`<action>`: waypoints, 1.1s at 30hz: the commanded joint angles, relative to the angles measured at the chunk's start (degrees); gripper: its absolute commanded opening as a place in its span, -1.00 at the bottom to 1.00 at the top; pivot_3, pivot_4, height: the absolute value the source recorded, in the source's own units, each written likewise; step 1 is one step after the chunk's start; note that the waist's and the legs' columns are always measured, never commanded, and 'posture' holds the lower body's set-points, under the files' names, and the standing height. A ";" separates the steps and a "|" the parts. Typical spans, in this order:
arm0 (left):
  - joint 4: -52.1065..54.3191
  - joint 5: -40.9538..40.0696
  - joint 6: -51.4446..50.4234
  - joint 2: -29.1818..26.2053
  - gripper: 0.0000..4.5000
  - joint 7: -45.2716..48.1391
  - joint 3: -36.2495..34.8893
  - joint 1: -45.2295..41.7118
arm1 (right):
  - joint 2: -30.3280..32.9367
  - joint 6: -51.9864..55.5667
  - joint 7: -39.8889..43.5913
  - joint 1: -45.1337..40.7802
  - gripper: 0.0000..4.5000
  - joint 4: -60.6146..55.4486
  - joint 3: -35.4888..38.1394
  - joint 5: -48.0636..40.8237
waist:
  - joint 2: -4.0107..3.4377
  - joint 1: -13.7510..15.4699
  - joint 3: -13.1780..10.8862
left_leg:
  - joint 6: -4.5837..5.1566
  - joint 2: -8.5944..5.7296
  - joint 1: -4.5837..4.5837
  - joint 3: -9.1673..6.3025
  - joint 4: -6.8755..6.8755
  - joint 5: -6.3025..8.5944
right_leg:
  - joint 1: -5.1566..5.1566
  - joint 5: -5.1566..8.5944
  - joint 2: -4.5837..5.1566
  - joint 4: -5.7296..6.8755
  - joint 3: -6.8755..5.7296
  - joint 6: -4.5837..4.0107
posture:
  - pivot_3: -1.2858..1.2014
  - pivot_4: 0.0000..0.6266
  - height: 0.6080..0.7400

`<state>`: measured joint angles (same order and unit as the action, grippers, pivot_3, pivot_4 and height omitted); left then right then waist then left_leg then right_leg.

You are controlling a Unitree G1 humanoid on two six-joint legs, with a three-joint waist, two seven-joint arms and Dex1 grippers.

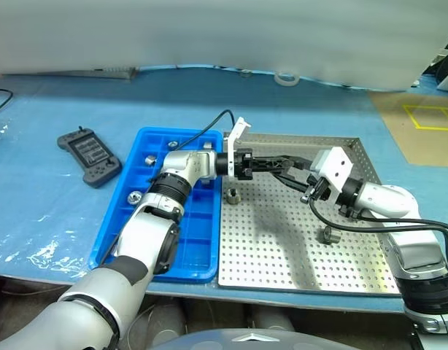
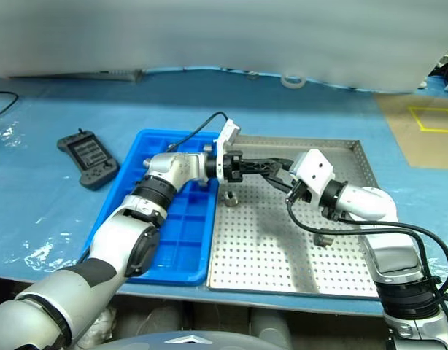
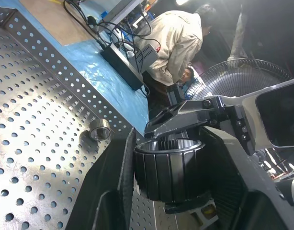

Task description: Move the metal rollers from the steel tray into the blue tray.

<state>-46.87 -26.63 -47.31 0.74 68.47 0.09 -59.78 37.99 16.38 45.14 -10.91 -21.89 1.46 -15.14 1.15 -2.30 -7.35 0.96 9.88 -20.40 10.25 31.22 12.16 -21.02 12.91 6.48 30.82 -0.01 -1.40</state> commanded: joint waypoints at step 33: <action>5.44 -1.31 0.64 -6.89 -0.06 -0.63 -2.76 -0.09 | 0.71 8.09 -3.24 -0.65 0.25 -9.66 2.27 -1.85 | -0.05 0.21 -0.03 | 0.03 -0.06 -0.03 -0.01 0.01 0.01 | -0.01 -0.02 0.05 0.01 0.00 -0.03 | -0.21 -0.52 1.00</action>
<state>-43.48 -26.55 -47.29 -6.15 67.48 -1.56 -58.52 38.36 26.31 41.36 -11.86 -30.16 2.29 -16.92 1.10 -2.09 -7.38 0.97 9.83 -20.42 10.24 31.22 12.17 -21.02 12.89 6.52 30.82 -0.01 -1.43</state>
